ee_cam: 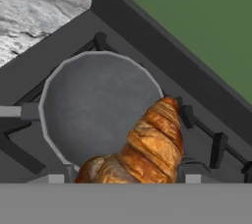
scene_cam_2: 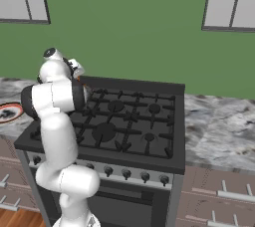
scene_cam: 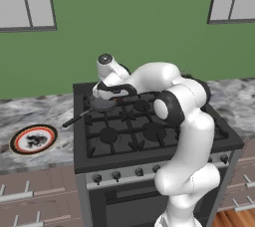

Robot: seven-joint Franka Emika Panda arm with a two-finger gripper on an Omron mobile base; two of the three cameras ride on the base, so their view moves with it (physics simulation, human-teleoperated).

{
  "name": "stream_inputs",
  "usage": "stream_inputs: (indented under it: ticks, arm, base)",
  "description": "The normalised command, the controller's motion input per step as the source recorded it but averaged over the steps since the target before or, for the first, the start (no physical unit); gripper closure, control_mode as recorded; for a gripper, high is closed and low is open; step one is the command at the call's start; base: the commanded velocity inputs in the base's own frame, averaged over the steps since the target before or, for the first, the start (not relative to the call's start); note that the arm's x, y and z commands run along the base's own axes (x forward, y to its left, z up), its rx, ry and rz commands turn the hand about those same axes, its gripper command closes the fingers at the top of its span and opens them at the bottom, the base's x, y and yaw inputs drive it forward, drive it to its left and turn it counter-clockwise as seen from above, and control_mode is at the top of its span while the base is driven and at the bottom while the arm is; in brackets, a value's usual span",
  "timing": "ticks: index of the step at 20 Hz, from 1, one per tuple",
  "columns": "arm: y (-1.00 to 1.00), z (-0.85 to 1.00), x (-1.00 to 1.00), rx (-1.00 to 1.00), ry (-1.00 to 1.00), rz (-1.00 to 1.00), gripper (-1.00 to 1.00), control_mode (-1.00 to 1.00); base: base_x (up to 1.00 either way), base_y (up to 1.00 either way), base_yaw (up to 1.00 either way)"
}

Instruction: Pick the croissant and place it on the pan. Then turn on the stove to warm the croissant.

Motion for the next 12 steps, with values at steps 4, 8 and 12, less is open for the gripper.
stream_inputs:
  ticks: [4,8,12]
  arm:
    - [0.41,-0.35,0.57,0.0,0.0,0.0,1.0,-1.0]
    - [0.04,-0.34,0.33,0.0,0.0,0.0,1.0,-1.0]
    - [-0.01,-0.22,0.19,0.0,0.0,0.0,1.0,-1.0]
  base:
    - [0.0,0.0,0.0]
    - [0.0,0.0,0.0]
    - [0.0,0.0,0.0]
